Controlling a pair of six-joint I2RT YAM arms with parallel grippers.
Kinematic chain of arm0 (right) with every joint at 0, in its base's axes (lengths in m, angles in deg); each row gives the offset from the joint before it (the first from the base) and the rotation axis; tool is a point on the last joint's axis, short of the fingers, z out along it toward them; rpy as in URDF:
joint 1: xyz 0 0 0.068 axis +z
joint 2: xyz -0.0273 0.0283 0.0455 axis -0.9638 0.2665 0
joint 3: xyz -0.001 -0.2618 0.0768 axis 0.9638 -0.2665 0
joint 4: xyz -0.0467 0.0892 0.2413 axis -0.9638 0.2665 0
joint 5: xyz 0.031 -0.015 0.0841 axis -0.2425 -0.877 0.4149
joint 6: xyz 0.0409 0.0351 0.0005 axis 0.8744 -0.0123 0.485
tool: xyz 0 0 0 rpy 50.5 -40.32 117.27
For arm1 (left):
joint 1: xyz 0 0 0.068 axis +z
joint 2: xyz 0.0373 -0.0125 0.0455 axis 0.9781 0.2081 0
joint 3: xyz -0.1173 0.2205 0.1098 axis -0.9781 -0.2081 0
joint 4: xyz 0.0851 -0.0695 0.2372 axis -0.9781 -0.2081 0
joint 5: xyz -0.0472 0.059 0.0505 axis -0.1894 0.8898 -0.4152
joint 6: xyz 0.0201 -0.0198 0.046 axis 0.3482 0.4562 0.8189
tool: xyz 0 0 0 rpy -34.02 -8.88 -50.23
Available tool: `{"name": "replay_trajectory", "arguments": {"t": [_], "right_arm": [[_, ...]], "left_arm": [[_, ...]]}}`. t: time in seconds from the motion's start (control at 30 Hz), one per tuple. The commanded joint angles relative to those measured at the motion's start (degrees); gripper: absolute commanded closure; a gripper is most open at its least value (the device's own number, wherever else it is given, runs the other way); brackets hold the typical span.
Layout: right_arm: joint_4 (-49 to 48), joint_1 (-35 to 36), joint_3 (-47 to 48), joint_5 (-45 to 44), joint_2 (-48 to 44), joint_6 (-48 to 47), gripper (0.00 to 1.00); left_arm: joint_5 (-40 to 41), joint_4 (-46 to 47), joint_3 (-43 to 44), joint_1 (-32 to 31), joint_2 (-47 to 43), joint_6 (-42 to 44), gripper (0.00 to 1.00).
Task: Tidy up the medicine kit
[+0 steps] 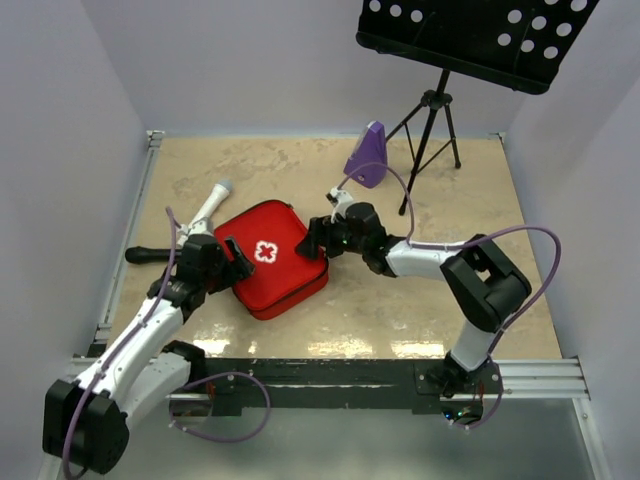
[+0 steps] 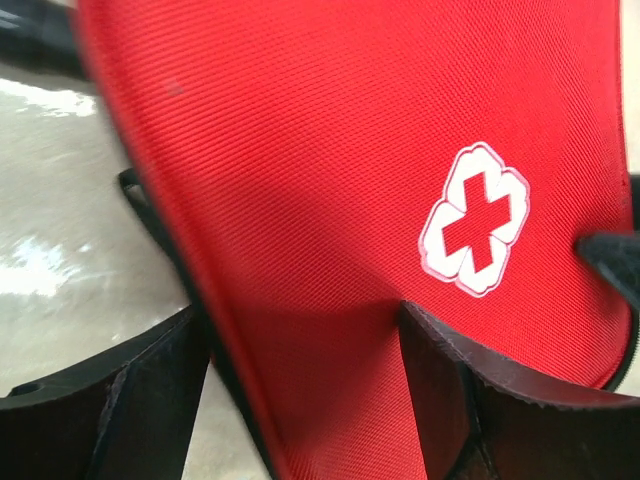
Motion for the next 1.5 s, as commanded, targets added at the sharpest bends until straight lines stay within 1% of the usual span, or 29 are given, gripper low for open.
{"name": "replay_trajectory", "arguments": {"t": [0.0,0.1,0.17,0.27,0.33,0.4,0.47,0.53,0.57,0.6,0.67,0.7,0.77,0.8,0.87,0.97,1.03,1.07,1.13,1.2,1.27,1.33,1.37,1.47], "right_arm": [[-5.2,0.3,-8.9,6.2,-5.1,1.2,0.15],[-7.2,2.2,-14.8,6.0,-11.0,2.1,0.16],[-8.6,4.0,-17.4,5.5,-14.3,3.3,0.15],[-8.9,7.6,-18.4,3.2,-16.2,4.7,0.15],[-8.4,10.4,-17.6,2.0,-16.4,5.5,0.15],[-7.5,13.2,-16.5,1.6,-16.6,6.1,0.15],[-4.6,15.7,-15.1,0.6,-17.8,5.6,0.15],[0.5,15.9,-14.0,-2.1,-19.9,4.6,0.14],[4.5,15.9,-13.1,-4.9,-21.4,4.6,0.13],[9.2,15.6,-12.0,-9.5,-23.3,4.8,0.09],[15.8,13.9,-10.5,-17.6,-27.3,4.9,0.06],[17.3,11.7,-9.9,-20.0,-29.4,5.1,0.05],[18.1,5.4,-8.6,-21.0,-31.9,5.1,0.05],[17.4,2.2,-7.7,-20.8,-32.5,5.0,0.05],[15.3,-1.1,-4.6,-20.8,-30.9,4.1,0.05],[13.7,-2.6,2.9,-20.9,-23.1,2.6,0.04],[13.0,-3.3,7.6,-20.9,-16.2,2.2,0.04],[12.2,-3.9,9.9,-20.4,-13.3,1.9,0.04],[10.4,-4.6,14.4,-19.7,-7.8,1.0,0.04],[11.4,-5.3,18.7,-18.9,-1.7,0.0,0.04],[12.9,-5.7,23.1,-19.1,3.1,-1.1,0.04],[13.1,-5.7,23.7,-19.5,5.7,-2.3,0.04],[12.9,-5.7,23.1,-19.5,6.3,-2.6,0.04],[13.2,-5.8,20.8,-18.7,7.2,-3.2,0.03]], "left_arm": [[-9.2,8.2,-0.2,0.1,8.3,4.5,0.24],[-14.0,14.6,0.1,0.0,11.2,6.1,0.26],[-16.2,19.1,1.7,-1.7,13.4,8.0,0.27],[-15.8,19.7,9.2,-5.2,20.5,12.8,0.27],[-16.5,18.1,15.2,-6.3,27.8,16.0,0.28],[-16.0,17.4,20.3,-6.5,32.2,18.4,0.27],[-13.8,16.7,24.6,-6.4,35.2,19.8,0.27],[-10.0,15.2,28.9,-6.2,37.2,20.8,0.26],[-7.8,12.5,31.5,-5.8,37.9,20.8,0.26],[-3.6,10.8,34.6,-5.1,37.9,20.7,0.24],[2.8,7.3,37.0,-4.5,35.9,20.0,0.21],[6.7,5.9,37.2,-4.4,34.2,19.4,0.19],[13.0,3.7,35.6,-4.3,29.0,17.4,0.18],[14.3,2.6,34.0,-4.3,25.8,15.9,0.19],[14.8,0.7,29.0,-4.5,18.9,12.5,0.21],[15.7,-2.7,19.7,-4.8,6.1,5.9,0.21],[17.0,-6.6,15.5,-4.9,-1.6,1.4,0.21],[16.3,-8.1,13.8,-5.0,-4.6,-0.8,0.21],[12.1,-9.1,10.1,-5.0,-10.8,-4.9,0.24],[6.4,-7.8,5.1,-5.0,-15.6,-8.7,0.28],[1.3,-5.0,0.2,-5.1,-17.8,-10.9,0.33],[-2.7,-1.2,-4.5,-5.4,-18.2,-10.9,0.36],[-6.2,0.5,-6.4,-5.6,-18.0,-10.9,0.37],[-10.4,6.0,-10.5,-6.4,-17.2,-11.3,0.36]]}}
